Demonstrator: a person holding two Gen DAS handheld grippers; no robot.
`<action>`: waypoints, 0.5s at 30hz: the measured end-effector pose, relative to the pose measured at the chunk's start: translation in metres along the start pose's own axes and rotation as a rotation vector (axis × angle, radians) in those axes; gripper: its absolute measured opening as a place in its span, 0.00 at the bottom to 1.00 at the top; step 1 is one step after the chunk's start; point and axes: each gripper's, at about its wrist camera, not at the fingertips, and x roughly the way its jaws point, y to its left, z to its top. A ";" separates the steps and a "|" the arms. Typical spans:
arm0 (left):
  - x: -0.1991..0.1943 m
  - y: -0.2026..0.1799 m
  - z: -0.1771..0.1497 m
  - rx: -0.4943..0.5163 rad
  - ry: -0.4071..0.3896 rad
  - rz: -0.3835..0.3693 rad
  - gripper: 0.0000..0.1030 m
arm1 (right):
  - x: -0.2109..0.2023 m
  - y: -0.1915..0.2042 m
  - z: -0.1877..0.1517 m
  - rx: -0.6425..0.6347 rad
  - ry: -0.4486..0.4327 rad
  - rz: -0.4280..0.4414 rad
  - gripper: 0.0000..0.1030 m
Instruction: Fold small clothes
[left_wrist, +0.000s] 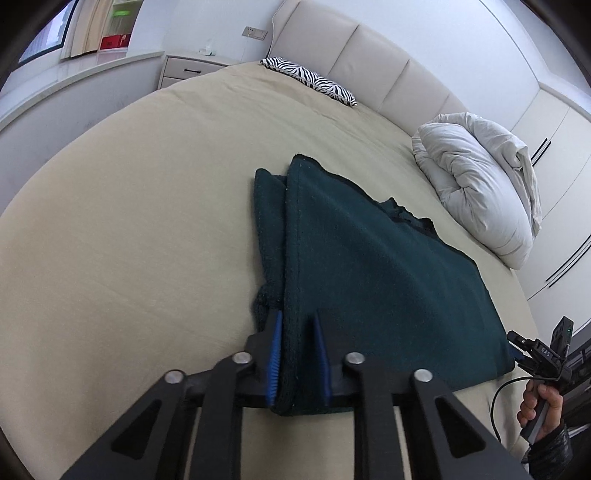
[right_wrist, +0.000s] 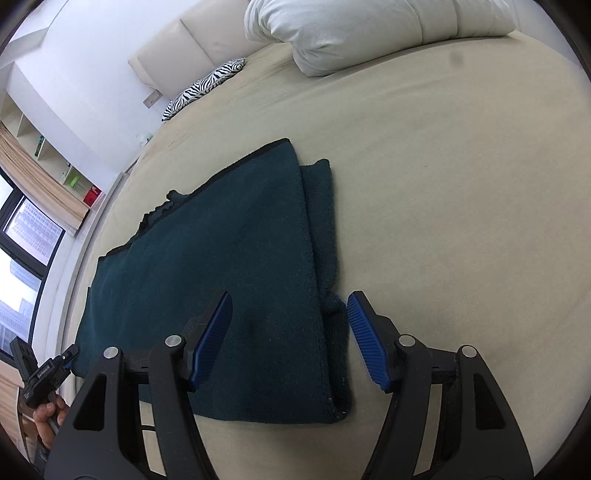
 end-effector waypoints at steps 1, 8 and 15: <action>-0.001 0.000 0.000 0.000 -0.008 0.005 0.11 | 0.000 0.001 -0.001 -0.010 0.002 -0.007 0.61; -0.001 0.000 -0.004 0.013 -0.017 0.020 0.07 | -0.007 0.002 -0.011 -0.039 0.000 -0.032 0.57; -0.003 0.003 -0.007 0.004 -0.011 0.018 0.07 | -0.007 0.002 -0.017 -0.067 0.017 -0.047 0.46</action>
